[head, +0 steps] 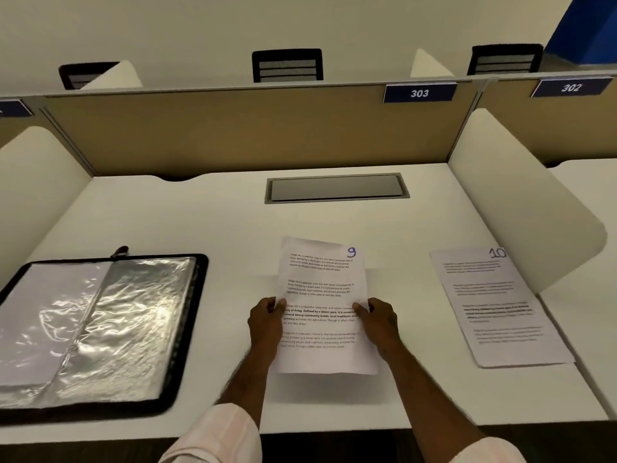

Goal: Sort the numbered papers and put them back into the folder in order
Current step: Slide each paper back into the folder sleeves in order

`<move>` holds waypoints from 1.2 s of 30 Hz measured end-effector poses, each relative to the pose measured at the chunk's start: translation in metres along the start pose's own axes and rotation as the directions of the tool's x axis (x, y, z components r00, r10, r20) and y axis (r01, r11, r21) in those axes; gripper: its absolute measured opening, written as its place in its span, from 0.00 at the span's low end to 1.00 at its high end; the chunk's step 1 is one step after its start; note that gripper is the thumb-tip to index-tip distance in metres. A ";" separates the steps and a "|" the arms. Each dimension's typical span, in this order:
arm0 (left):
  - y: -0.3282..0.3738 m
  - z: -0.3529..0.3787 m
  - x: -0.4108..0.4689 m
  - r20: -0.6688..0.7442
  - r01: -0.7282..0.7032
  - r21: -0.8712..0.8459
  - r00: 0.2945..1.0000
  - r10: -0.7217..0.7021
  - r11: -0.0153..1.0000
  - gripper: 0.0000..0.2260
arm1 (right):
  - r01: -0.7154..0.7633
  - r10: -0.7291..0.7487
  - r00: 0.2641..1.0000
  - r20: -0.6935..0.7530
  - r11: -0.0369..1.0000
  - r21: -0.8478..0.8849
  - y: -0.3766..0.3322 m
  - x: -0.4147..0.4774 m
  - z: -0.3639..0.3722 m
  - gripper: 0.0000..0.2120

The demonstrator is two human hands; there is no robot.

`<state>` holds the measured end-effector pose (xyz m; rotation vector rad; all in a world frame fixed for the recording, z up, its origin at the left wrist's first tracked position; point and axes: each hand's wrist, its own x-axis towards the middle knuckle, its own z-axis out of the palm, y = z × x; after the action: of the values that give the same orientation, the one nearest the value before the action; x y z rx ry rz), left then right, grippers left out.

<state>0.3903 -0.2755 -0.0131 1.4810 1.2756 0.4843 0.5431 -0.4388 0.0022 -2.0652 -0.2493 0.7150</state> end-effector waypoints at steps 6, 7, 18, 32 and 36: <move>-0.025 -0.075 0.031 0.124 0.008 0.077 0.992 -0.017 0.997 0.06 | -0.014 0.014 1.000 -0.020 1.000 -0.022 -0.025 -0.045 0.052 0.18; -0.028 -0.084 0.033 0.135 0.006 0.081 0.991 -0.017 0.997 0.06 | -0.019 0.018 1.000 -0.019 0.999 -0.027 -0.026 -0.053 0.059 0.18; -0.051 -0.161 0.013 0.127 0.144 -0.020 0.982 -0.140 0.989 0.06 | 0.024 -0.020 0.999 0.049 0.997 -0.074 -0.030 -0.109 0.109 0.12; -0.082 -0.290 -0.019 0.023 0.092 0.057 0.995 -0.093 0.994 0.04 | 0.048 -0.049 0.994 0.099 0.999 0.013 -0.046 -0.179 0.197 0.13; -0.089 -0.327 -0.004 0.038 0.067 0.095 0.997 -0.071 0.993 0.04 | 0.114 -0.109 0.991 0.077 0.992 -0.060 -0.063 -0.190 0.235 0.14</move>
<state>0.0790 -0.1459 0.0234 1.5120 1.3278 0.3507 0.2593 -0.3200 0.0292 -2.0700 -0.4312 0.7239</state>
